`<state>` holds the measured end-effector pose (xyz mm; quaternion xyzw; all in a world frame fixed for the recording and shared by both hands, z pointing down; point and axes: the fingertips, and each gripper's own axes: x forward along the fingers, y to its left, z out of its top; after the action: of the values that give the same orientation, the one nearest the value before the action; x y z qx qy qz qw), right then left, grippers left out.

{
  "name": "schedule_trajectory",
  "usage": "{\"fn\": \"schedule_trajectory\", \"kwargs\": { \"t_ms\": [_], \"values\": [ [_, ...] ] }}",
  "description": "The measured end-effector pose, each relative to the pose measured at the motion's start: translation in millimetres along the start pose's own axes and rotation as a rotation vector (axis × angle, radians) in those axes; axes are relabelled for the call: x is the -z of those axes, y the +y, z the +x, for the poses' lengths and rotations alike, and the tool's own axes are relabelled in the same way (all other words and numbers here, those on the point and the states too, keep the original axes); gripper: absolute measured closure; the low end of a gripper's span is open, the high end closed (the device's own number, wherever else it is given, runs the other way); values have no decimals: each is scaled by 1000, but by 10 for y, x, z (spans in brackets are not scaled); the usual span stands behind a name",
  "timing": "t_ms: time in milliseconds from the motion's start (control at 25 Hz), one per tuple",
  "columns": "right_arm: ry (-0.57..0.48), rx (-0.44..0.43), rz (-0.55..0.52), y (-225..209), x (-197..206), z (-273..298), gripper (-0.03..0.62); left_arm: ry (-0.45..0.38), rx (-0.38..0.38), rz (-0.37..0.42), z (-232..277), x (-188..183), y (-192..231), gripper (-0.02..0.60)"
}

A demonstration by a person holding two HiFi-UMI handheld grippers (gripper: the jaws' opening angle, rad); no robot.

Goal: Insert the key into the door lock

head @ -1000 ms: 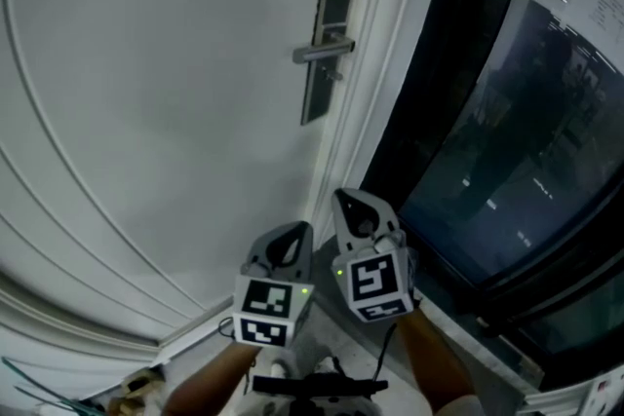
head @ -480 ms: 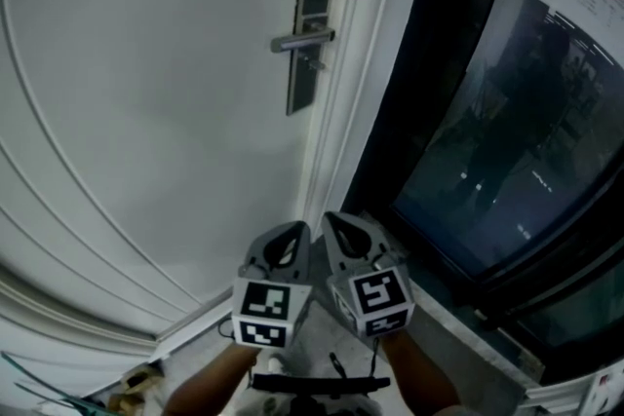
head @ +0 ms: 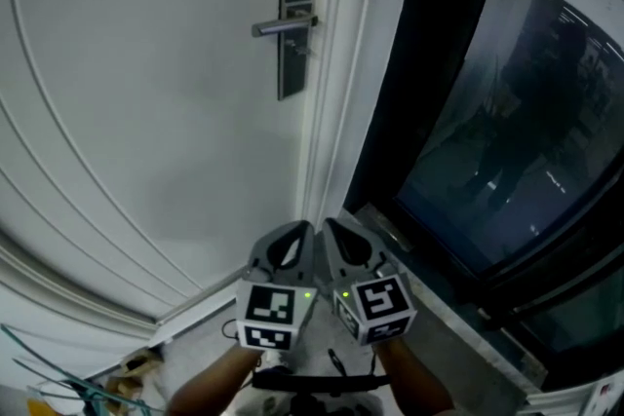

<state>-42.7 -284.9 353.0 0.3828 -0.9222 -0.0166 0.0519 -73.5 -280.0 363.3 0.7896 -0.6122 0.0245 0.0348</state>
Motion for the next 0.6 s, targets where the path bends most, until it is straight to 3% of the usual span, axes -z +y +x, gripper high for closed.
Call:
{"fn": "schedule_trajectory", "kwargs": {
  "t_ms": [600],
  "values": [
    [-13, -31, 19, 8, 163, -665, 589, 27, -32, 19, -321, 178, -622, 578]
  ]
}}
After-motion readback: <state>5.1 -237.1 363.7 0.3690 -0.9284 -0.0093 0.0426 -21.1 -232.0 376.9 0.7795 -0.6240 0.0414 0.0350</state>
